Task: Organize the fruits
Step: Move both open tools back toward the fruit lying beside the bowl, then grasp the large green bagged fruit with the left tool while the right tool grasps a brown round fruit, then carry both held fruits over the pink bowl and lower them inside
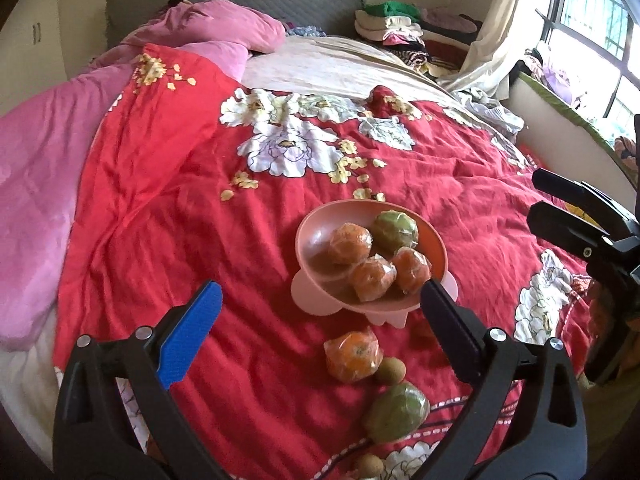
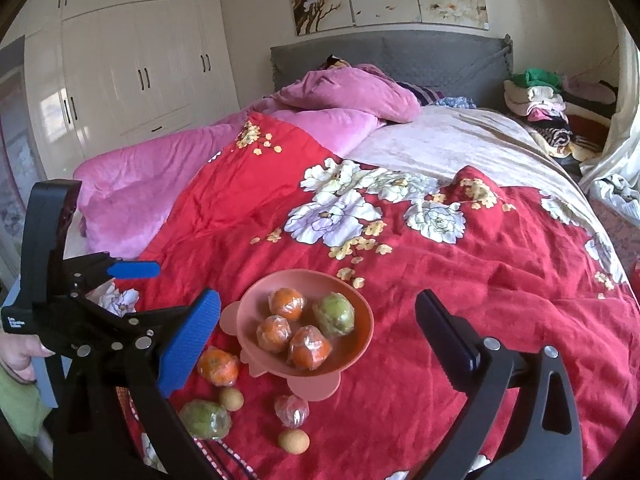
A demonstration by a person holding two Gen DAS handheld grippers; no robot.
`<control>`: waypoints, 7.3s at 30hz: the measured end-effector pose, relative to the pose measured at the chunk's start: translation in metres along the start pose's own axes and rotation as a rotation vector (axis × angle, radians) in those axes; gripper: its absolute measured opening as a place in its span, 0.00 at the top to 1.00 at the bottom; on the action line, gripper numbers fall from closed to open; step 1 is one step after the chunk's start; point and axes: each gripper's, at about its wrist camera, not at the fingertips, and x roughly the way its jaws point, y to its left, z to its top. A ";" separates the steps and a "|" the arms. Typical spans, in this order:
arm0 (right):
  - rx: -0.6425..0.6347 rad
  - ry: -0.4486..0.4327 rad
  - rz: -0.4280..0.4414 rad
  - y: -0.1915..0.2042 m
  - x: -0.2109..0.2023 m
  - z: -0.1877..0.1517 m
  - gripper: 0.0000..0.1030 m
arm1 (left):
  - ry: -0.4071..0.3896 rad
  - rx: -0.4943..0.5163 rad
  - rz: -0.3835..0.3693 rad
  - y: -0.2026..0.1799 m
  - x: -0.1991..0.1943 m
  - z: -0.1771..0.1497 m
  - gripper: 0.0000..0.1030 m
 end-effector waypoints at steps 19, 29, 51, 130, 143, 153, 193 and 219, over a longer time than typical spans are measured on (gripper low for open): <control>0.015 0.026 -0.033 0.006 -0.016 -0.026 0.04 | 0.000 0.002 -0.014 0.000 -0.019 -0.030 0.09; 0.000 0.055 -0.053 0.013 -0.017 -0.040 0.05 | 0.011 0.012 -0.009 -0.003 -0.022 -0.045 0.09; -0.041 0.113 -0.089 0.019 -0.017 -0.064 0.05 | 0.042 0.052 -0.014 -0.012 -0.025 -0.063 0.09; -0.044 0.289 0.015 0.017 0.050 -0.118 0.77 | 0.192 0.107 -0.157 -0.043 0.033 -0.098 0.48; -0.011 0.265 0.028 0.013 0.044 -0.115 0.77 | 0.208 0.146 -0.161 -0.053 0.043 -0.097 0.57; 0.005 0.246 0.027 0.008 0.037 -0.113 0.77 | 0.213 0.163 -0.177 -0.057 0.043 -0.095 0.63; -0.026 0.123 -0.006 0.018 0.009 -0.063 0.77 | 0.070 0.080 -0.151 -0.018 0.012 -0.028 0.64; -0.049 0.091 -0.011 -0.002 0.032 -0.014 0.77 | 0.090 0.095 -0.143 -0.013 0.046 0.007 0.64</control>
